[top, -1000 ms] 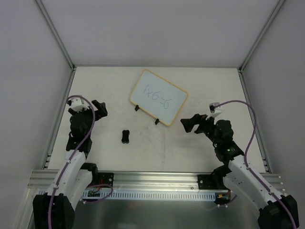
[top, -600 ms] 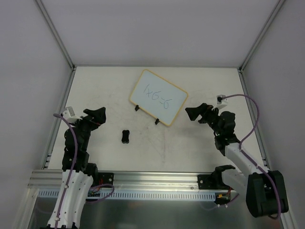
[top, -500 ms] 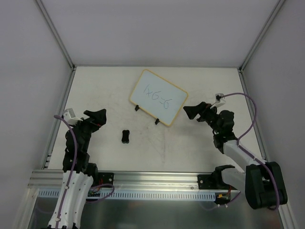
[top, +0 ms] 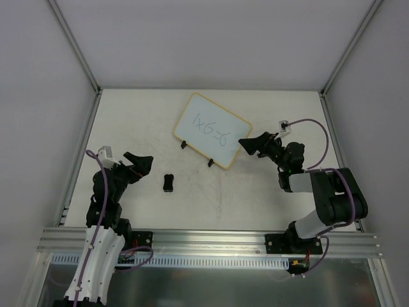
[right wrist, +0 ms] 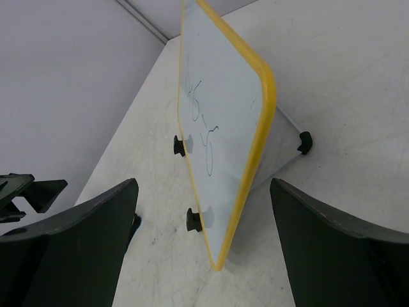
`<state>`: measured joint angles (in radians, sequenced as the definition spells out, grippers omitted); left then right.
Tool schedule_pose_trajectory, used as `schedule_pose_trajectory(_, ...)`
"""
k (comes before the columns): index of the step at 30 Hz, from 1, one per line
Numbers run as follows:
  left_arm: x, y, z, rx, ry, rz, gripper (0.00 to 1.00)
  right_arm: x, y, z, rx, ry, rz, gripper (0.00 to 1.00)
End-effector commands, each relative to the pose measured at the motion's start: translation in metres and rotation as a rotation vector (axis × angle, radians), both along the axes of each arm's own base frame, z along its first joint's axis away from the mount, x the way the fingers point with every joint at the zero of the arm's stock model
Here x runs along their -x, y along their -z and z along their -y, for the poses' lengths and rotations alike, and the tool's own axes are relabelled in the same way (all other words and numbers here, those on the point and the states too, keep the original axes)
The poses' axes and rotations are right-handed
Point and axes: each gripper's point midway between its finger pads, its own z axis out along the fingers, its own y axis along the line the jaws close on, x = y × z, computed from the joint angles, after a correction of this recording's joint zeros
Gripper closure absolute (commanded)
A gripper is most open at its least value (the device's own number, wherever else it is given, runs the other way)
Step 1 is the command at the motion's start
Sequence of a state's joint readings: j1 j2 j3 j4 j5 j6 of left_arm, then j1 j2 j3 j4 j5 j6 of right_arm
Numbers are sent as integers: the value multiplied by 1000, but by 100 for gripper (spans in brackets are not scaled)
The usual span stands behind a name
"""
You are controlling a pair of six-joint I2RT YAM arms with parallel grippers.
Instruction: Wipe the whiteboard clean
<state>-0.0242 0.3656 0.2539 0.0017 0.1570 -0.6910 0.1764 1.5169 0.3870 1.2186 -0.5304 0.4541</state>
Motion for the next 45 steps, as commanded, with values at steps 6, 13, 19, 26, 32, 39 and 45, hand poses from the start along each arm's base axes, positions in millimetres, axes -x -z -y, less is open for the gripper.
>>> schedule_pose_trajectory(6, 12, 23, 10, -6, 73, -35, 1, -21, -26, -14, -52, -56, 150, 17)
schedule_pose_trajectory(13, 13, 43, 15, -46, 113, -140, 1, -29, -12, -22, -53, -74, 137, 27)
schedule_pose_trajectory(19, 9, 45, 29, -149, 167, -184, 1, -33, -10, -28, -52, -99, 149, 42)
schedule_pose_trajectory(26, 16, 38, 65, -294, 319, -155, 1, -36, -11, -33, -46, -121, 166, 66)
schedule_pose_trajectory(32, 16, 58, 56, -350, 295, -249, 1, -38, -13, -34, -47, -126, 172, 82)
schedule_pose_trajectory(39, 12, 74, 50, -408, 279, -368, 1, -38, -14, -34, -47, -127, 173, 80)
schedule_pose_trajectory(45, 11, 71, 50, -432, 292, -359, 1, -38, -11, -35, -42, -129, 171, 76)
